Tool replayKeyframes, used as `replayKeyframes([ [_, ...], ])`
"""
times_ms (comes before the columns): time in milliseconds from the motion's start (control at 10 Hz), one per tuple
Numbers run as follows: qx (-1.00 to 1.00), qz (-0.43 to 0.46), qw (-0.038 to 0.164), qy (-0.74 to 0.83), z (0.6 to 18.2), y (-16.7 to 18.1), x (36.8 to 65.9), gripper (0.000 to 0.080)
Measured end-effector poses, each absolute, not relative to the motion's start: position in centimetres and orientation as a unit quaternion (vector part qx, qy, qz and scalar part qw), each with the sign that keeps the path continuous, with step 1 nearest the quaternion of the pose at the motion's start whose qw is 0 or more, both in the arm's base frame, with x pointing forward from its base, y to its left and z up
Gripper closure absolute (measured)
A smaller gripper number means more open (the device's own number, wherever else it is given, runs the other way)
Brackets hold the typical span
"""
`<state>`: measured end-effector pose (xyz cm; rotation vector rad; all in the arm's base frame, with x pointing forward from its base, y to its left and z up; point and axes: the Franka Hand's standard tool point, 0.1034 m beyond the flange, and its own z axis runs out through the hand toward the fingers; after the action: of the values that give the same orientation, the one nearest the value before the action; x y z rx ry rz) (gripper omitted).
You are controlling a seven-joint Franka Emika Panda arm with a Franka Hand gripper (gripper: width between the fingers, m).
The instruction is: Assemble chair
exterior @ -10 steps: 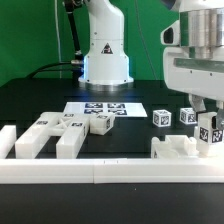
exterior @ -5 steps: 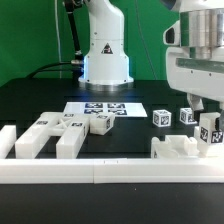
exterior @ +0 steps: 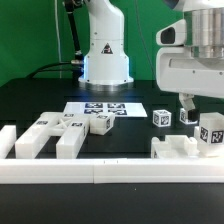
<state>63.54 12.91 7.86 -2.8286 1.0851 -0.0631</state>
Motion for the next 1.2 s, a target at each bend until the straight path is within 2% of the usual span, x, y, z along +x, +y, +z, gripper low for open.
replayKeyframes([
  [500,-0.991,-0.029,0.047,0.125,7.55,12.74,63.34,0.0151],
  [700,-0.999,-0.031,0.028,-0.006,7.64,12.56,63.34,0.0151],
  [1100,-0.991,-0.036,0.015,-0.125,7.80,12.20,63.59,0.0151],
  [1200,-0.991,-0.036,0.015,-0.126,7.79,12.19,63.59,0.0281],
])
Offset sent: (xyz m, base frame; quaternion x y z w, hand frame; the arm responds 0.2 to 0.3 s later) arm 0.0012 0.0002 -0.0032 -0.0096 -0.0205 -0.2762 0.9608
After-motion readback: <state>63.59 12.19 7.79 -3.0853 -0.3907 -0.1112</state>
